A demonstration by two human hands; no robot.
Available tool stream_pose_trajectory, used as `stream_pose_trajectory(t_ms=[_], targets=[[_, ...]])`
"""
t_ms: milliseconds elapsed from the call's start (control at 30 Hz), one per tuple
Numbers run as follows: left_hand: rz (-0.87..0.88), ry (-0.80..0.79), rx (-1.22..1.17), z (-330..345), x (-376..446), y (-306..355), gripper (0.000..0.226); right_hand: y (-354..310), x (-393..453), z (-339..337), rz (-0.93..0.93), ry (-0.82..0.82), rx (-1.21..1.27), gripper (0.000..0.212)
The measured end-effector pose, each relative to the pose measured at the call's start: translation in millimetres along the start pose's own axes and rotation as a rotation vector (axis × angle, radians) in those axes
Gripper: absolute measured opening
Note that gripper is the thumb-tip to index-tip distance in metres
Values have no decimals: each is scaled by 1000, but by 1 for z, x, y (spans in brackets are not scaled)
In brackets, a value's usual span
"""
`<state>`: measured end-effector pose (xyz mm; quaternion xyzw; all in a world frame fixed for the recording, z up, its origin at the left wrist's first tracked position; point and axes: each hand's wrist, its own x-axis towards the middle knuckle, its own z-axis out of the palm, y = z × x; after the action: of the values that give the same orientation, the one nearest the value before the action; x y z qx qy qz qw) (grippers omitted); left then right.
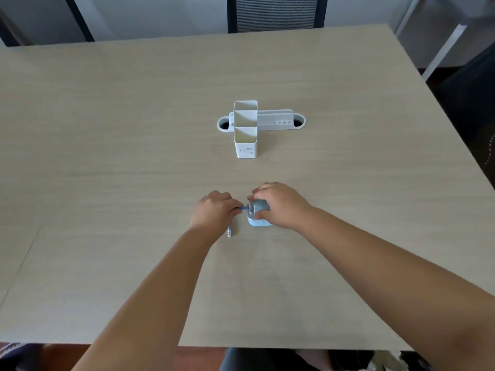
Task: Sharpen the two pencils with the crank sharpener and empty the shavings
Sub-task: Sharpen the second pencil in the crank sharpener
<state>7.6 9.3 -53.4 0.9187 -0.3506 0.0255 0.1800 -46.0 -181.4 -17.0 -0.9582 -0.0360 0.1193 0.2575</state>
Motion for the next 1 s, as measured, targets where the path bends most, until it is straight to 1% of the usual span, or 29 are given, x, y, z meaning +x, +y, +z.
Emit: stream_pose_trajectory(t_ms=[133, 200, 267, 367, 467, 567, 667, 833, 933, 1000], targets=[[49, -8, 31, -7, -2, -14, 9, -1, 1, 0, 24, -19, 11, 46], [-28, 0, 35, -6, -10, -20, 8, -1, -1, 0, 32, -8, 22, 44], [-213, 35, 7, -9, -21, -41, 8, -2, -1, 0, 37, 1, 36, 43], [-568, -5, -119, -13, -42, -60, 13, -4, 0, 1, 44, -5, 39, 42], [-889, -44, -341, -6, -58, -32, 13, -4, -1, 2, 58, -2, 54, 44], [-1090, 30, -505, 8, -65, -3, 8, -4, -3, 1, 58, 7, 68, 45], [-1143, 53, -563, 11, -62, 5, 9, -5, -2, 0, 59, 12, 70, 44], [-1155, 31, -531, 6, -59, 4, 14, -4, 0, 0, 59, -4, 74, 46], [-1122, 29, -513, 7, -62, 3, 22, -2, 0, -1, 53, 7, 99, 46], [-1055, 40, -486, 10, -63, 4, 29, -1, 0, -2, 47, 4, 100, 45]])
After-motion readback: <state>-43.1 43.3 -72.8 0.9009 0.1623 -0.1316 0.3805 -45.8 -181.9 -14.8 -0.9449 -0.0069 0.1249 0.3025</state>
